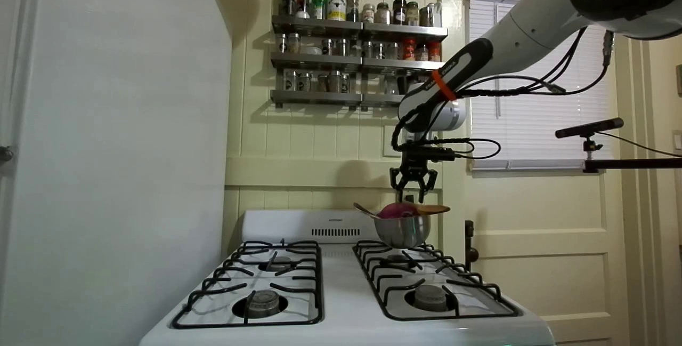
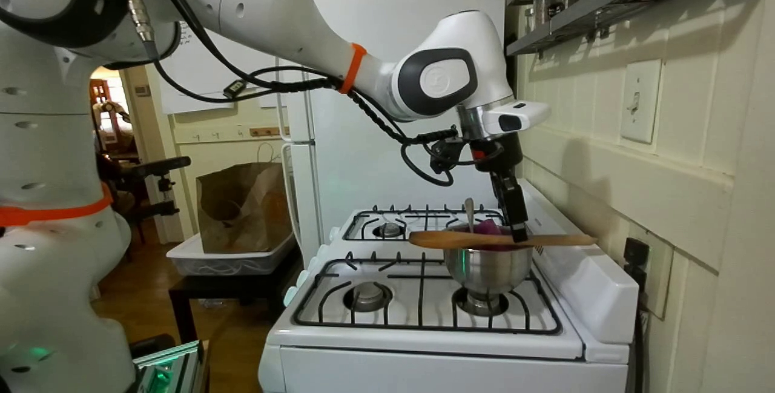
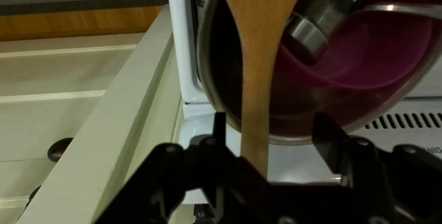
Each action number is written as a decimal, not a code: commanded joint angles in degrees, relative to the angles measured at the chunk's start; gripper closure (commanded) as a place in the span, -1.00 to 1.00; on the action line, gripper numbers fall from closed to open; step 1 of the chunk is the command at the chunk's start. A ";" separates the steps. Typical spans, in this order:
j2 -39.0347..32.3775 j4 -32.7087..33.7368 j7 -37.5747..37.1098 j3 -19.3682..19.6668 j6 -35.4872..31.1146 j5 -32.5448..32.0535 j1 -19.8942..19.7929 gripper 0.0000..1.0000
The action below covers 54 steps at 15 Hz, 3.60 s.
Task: Remove the wooden spoon from the silver bowl and place it on the stove top and place the spice on the spice rack
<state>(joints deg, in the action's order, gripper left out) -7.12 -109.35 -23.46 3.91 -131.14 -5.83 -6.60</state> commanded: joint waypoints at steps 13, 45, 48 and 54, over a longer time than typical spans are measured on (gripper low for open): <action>-1.61 1.20 -0.07 1.31 3.42 -0.48 1.94 -0.06; 30.92 -14.59 31.11 -8.15 4.31 1.54 10.62 0.89; 32.30 -15.88 30.45 -11.66 3.14 0.58 13.39 0.89; 26.16 -11.47 9.10 -19.52 8.08 -2.30 12.10 0.89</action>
<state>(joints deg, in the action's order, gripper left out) 22.41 -123.32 -6.92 -13.32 -125.98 -6.72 6.24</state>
